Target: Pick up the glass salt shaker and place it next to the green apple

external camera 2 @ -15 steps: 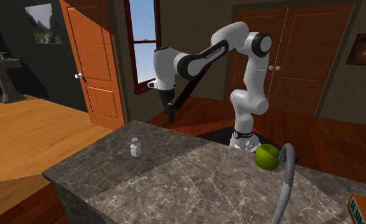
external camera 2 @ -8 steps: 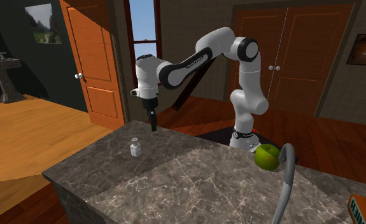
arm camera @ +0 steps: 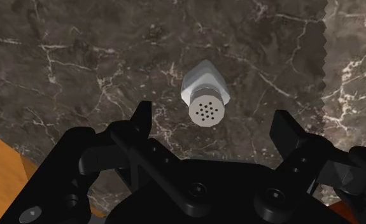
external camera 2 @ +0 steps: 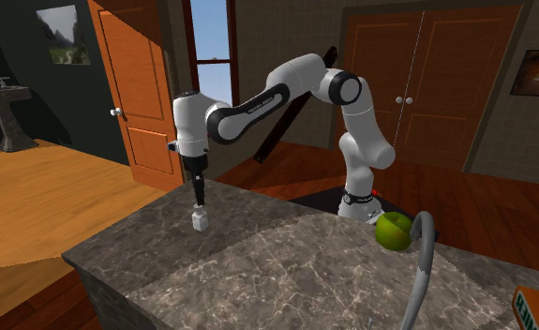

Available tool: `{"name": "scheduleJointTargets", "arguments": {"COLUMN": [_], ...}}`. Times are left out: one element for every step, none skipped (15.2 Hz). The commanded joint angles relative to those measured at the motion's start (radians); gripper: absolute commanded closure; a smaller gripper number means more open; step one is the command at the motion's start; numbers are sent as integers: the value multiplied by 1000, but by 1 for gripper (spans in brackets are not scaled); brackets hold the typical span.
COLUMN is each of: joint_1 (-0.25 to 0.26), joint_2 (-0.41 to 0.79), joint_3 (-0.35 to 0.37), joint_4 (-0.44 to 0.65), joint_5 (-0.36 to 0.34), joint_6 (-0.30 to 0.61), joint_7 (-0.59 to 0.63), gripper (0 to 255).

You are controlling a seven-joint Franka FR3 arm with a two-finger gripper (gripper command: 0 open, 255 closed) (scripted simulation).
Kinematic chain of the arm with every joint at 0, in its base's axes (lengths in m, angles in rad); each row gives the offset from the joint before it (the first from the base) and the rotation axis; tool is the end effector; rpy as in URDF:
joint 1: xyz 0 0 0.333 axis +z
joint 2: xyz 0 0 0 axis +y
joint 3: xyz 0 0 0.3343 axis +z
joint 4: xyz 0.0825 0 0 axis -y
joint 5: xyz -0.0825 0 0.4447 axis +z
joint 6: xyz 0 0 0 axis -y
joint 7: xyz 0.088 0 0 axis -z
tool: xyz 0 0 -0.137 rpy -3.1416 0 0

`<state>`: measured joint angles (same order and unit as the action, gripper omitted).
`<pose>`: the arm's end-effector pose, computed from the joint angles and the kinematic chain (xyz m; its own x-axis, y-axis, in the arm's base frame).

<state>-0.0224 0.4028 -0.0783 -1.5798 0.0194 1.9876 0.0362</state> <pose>0.7331 -0.0666 0.3700 0.9904 -0.1379 0.0067 -0.1380 -0.9904 0.0127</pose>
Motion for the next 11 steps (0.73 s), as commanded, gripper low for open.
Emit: {"name": "scheduleJointTargets", "arguments": {"joint_1": [-3,-3,-3,-4,-4,-4,-4,-4,-4,-4,-4], "joint_2": [26,30,34,39,43,51,51,51,51,51,51], "joint_3": [0,0,1,1,1,1,1,1,1,1,1], "joint_4": [16,8,1,-6,-13,-23,-23,-23,-23,-23,-23], "joint_5": [3,3,4,4,4,5,5,5,5,5,5], "joint_6": [13,24,36,47,58,76,76,76,76,76,76], "joint_7": [-4,-4,-4,-5,-5,-5,-5,-5,-5,-5,-5], "gripper": [0,0,0,0,0,0,0,0,0,0,0]}}
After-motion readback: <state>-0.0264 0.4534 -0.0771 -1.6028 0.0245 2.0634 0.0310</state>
